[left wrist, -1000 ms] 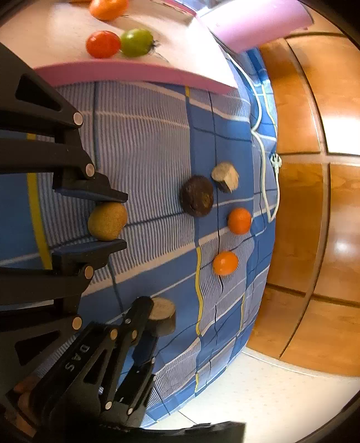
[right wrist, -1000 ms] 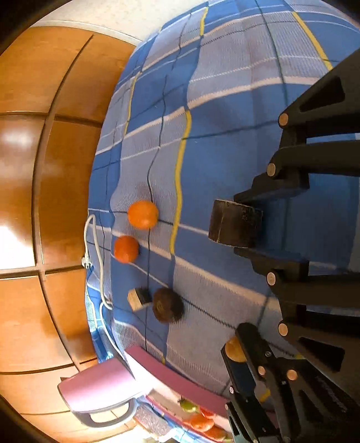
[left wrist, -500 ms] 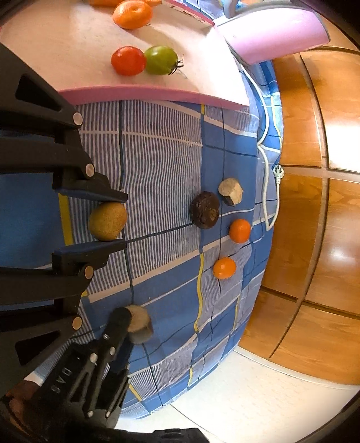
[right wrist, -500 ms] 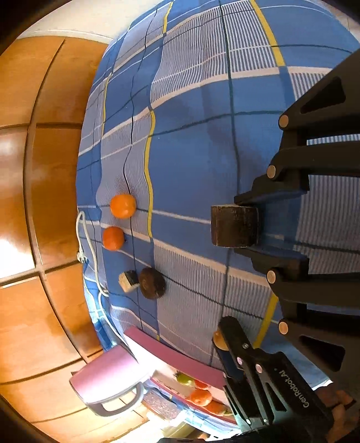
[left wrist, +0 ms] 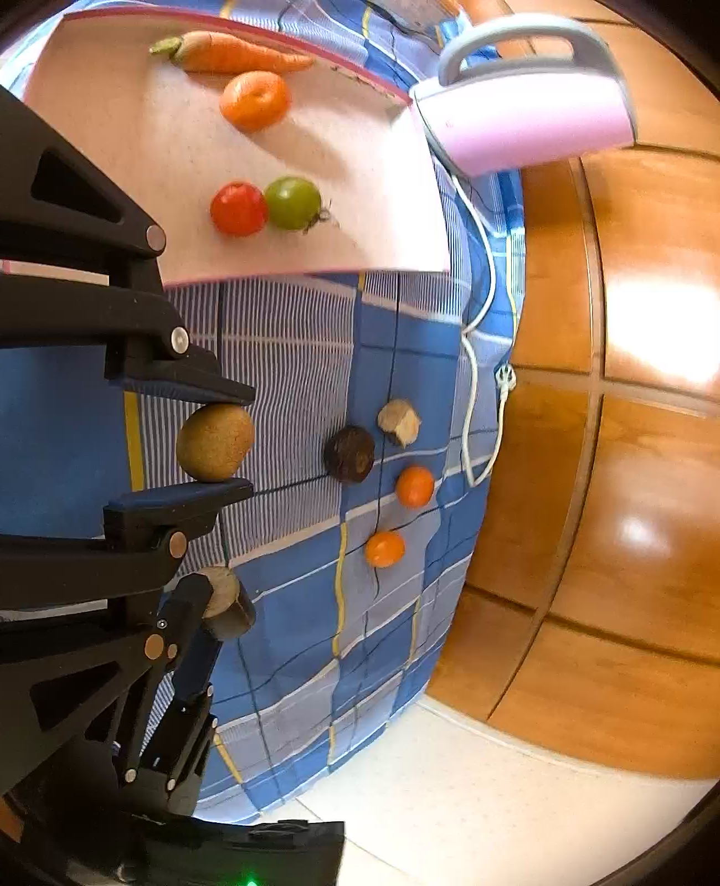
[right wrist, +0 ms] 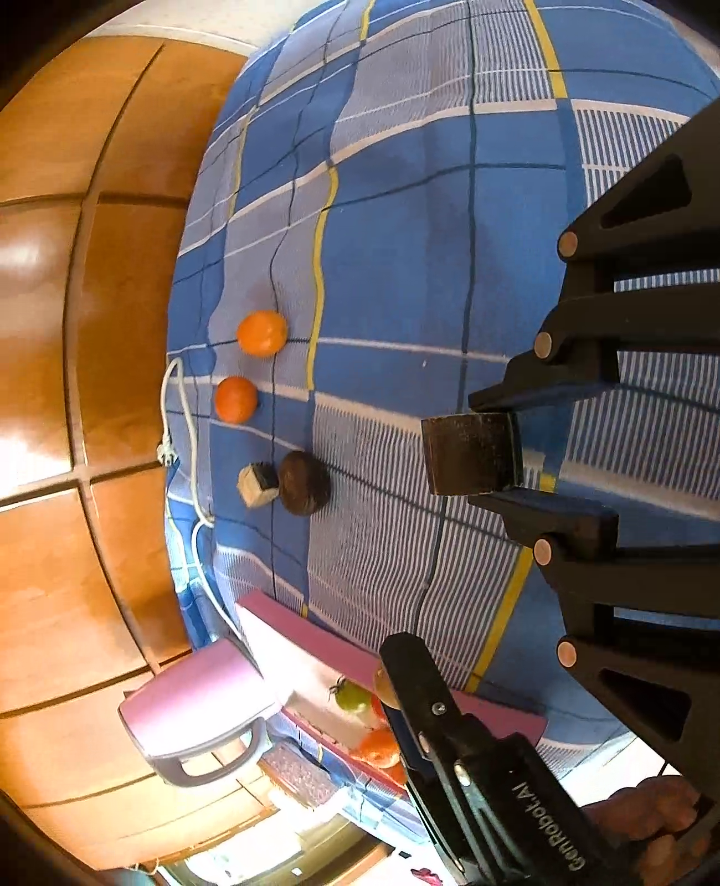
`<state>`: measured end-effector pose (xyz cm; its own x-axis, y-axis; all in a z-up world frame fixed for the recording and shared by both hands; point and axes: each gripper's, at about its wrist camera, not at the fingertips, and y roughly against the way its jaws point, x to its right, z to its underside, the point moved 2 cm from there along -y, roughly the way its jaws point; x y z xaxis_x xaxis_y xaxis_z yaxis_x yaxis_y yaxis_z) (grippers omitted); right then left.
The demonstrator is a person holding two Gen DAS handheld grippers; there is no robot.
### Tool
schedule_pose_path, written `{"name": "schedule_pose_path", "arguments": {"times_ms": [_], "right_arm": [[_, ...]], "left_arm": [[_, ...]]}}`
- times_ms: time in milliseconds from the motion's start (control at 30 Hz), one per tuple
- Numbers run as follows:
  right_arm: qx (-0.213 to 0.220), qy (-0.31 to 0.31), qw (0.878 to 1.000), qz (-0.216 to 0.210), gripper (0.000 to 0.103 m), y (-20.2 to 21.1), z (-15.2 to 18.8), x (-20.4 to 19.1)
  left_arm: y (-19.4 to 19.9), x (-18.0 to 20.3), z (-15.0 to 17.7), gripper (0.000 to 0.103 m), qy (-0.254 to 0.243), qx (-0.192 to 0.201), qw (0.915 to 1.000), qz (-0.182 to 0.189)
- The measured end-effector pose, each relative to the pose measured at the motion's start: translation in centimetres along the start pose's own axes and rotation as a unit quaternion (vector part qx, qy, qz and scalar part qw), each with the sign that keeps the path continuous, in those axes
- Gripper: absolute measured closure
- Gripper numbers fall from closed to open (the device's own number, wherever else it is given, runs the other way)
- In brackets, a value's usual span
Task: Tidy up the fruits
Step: 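Carry the potato and eggplant slice into the white tray and open both tools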
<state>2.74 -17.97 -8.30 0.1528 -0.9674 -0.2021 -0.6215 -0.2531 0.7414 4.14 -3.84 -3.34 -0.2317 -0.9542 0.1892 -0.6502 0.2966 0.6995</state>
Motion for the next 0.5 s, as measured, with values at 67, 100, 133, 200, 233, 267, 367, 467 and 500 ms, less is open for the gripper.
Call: {"name": "schedule_pose_path", "arguments": {"times_ms": [67,100,133,200,233,267,367,467,500], "right_arm": [[0.003,0.003,1.000,-0.003,0.076,0.2,-0.2,-0.4],[0.004,0.005,1.000,-0.005,0.076,0.3,-0.2,-0.6],[0.005,0.008,1.000,-0.007,0.076,0.4,-0.4,-0.9],[0.006,0.012,1.000,-0.011,0.076,0.5,-0.6,-1.3],[0.007,0.016,1.000,-0.014,0.076,0.5,-0.7,-1.6],[0.009,0.019,1.000,-0.017,0.076,0.6,-0.9,-1.9],[0.013,0.034,0.999,-0.029,0.076,0.8,-1.7,-3.2],[0.017,0.049,0.998,-0.043,0.076,0.9,-2.4,-4.5],[0.018,0.053,0.997,-0.049,0.076,0.9,-2.7,-5.0]], "left_arm": [[0.5,-0.4,-0.2,0.077,0.006,0.004,1.0000,-0.002],[0.8,-0.6,-0.3,0.077,0.008,0.007,0.9999,-0.004],[1.1,-0.8,-0.3,0.077,0.010,0.009,0.9999,-0.005],[1.7,-1.2,-0.6,0.077,0.016,0.016,0.9997,-0.008],[2.1,-1.6,-0.8,0.077,0.020,0.021,0.9995,-0.011],[2.4,-1.9,-1.0,0.077,0.023,0.025,0.9994,-0.013],[3.3,-3.0,-1.7,0.077,0.034,0.039,0.9984,-0.021],[4.2,-4.4,-2.4,0.077,0.044,0.052,0.9972,-0.031],[4.5,-4.9,-2.5,0.077,0.046,0.056,0.9967,-0.036]]}}
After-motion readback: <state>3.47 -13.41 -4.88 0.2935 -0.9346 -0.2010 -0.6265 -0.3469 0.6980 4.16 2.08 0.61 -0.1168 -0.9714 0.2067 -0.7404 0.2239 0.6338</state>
